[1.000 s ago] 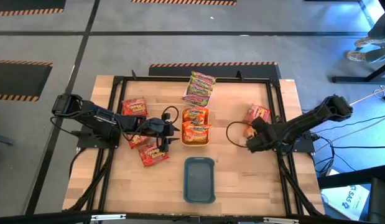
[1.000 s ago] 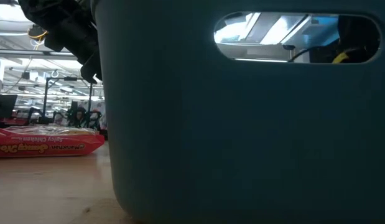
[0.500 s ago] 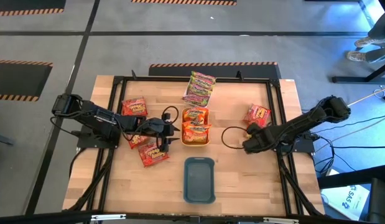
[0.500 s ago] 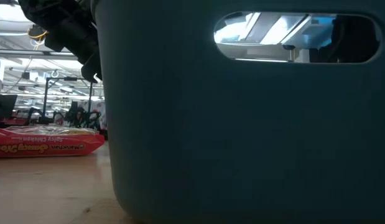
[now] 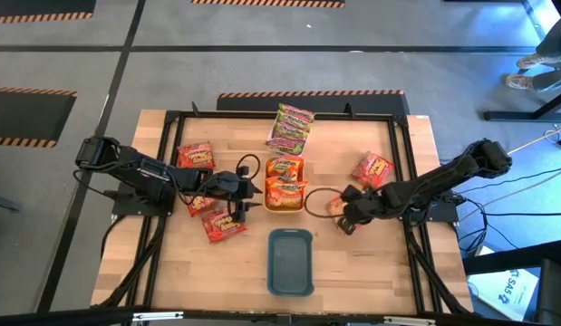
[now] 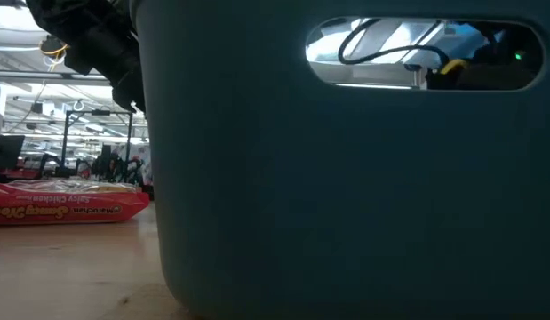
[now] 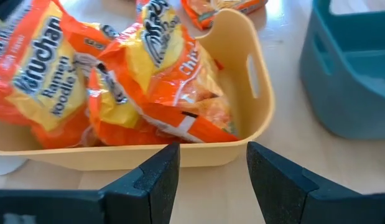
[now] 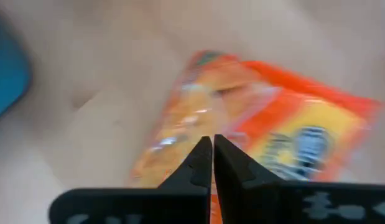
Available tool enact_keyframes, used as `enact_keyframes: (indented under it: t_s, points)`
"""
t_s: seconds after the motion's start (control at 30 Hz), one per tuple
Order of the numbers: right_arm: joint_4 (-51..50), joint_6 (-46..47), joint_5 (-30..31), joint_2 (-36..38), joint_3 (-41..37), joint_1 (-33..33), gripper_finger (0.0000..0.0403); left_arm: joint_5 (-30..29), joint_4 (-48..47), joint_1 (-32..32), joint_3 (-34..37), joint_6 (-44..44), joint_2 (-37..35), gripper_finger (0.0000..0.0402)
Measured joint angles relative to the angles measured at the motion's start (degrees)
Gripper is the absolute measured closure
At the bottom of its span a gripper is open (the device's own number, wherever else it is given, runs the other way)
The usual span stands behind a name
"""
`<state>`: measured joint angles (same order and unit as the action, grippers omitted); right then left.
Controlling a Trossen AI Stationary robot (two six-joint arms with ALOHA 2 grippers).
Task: Sort Maruchan noodles
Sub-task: Put the yellow noodle pack into the yellow bin
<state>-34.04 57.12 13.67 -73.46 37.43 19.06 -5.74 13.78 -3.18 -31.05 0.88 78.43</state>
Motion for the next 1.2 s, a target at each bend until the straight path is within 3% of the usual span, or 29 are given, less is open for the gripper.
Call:
enact_keyframes:
  t_s: [0.13,0.3,0.6,0.73,0.9,1.2]
  points:
    - [-9.4,4.8,2.8,4.2,2.1,0.0,0.0402,1.8,0.1,0.0,0.0,-1.8,0.0,0.0219]
    - [-17.0,6.8,-2.2,8.9,0.1,-2.9,0.0366,2.4,0.1,0.0,0.0,-4.6,0.0,0.0219]
    - [-4.5,5.6,-12.9,13.6,-10.8,-10.2,0.0157,2.3,0.0,-1.5,0.0,-6.3,0.0,0.0219]
    - [3.0,5.6,-17.6,13.8,-14.9,-13.6,0.0098,2.3,0.0,-1.9,0.0,-6.3,0.0,0.0219]
    - [11.8,5.5,-21.4,14.0,-18.6,-15.4,0.0083,2.3,-0.3,-1.9,0.0,-6.3,0.0,0.0219]
    - [19.0,4.1,-23.9,13.4,-19.1,-15.4,0.0120,2.3,-0.3,-1.9,0.0,-5.4,0.0,0.0219]
